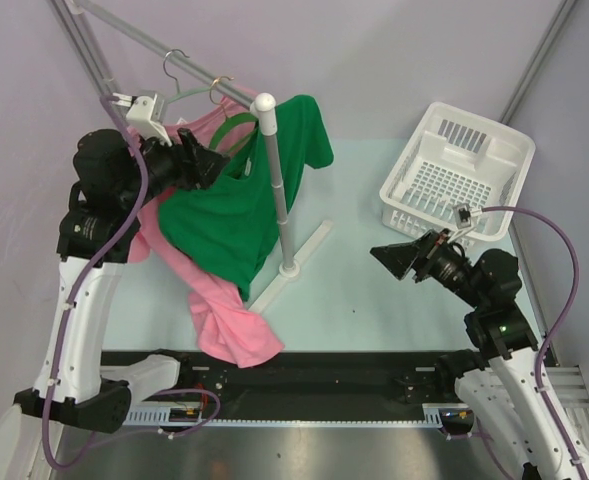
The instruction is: Remove the t-shirt from the hanger
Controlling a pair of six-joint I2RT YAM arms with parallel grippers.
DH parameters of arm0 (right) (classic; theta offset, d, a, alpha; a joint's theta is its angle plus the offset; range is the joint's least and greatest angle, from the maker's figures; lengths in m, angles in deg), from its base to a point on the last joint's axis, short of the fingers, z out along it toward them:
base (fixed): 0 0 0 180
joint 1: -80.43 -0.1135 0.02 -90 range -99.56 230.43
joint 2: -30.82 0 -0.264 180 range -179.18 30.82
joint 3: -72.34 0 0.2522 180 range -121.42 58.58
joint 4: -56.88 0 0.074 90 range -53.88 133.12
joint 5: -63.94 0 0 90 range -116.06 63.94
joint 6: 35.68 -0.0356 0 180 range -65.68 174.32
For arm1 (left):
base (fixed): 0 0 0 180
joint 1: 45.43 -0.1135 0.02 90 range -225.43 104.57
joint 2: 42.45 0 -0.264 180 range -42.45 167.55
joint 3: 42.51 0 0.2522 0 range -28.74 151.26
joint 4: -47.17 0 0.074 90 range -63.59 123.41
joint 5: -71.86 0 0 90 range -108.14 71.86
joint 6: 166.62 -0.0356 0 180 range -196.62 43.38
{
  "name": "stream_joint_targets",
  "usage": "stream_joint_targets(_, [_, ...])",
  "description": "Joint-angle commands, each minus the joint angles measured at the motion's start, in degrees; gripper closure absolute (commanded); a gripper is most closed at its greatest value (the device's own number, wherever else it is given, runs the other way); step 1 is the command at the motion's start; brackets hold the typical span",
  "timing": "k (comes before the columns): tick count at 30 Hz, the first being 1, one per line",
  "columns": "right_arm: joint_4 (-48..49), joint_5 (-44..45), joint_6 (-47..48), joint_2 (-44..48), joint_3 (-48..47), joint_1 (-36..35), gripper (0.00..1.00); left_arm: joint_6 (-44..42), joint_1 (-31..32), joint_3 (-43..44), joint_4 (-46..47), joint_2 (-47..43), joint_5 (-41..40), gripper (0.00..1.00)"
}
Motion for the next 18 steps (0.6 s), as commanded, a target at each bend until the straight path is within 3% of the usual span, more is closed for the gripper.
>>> stream_joint_targets(1, [-0.21, -1.97, 2.86, -1.2, -2.82, -0.25, 0.0, -2.17, -0.85, -1.19, 3.47, 0.76, 3.44, 0.39])
stream_joint_targets(3, [1.02, -2.23, 2.77, -1.99, -2.82, -0.16, 0.0, -2.35, -1.03, -1.98, 4.34, 1.21, 4.75, 0.46])
stream_joint_targets(7, [1.99, -2.32, 2.34, -2.78, -2.91, -0.16, 0.0, -2.35, -1.11, -1.72, 5.05, 2.7, 5.29, 0.48])
stream_joint_targets(11, [1.12, -2.85, 3.82, -3.83, -4.13, -0.25, 0.0, -1.48, -1.12, -1.28, 5.93, 4.72, 6.78, 0.58])
stream_joint_targets(12, [0.86, -2.93, 4.09, -4.53, -4.4, -0.08, 0.0, -1.39, -1.12, -1.02, 5.84, 4.99, 6.95, 0.68])
stream_joint_targets(16, [0.68, -3.73, 4.88, -6.12, -5.45, -0.16, 0.0, -0.24, -1.2, -0.93, 6.98, 4.81, 7.04, 0.77])
stream_joint_targets(18, [0.33, -3.29, 5.32, -6.3, -5.63, -0.16, 0.0, 0.72, -1.2, 0.03, 6.9, 4.29, 6.78, 0.91])
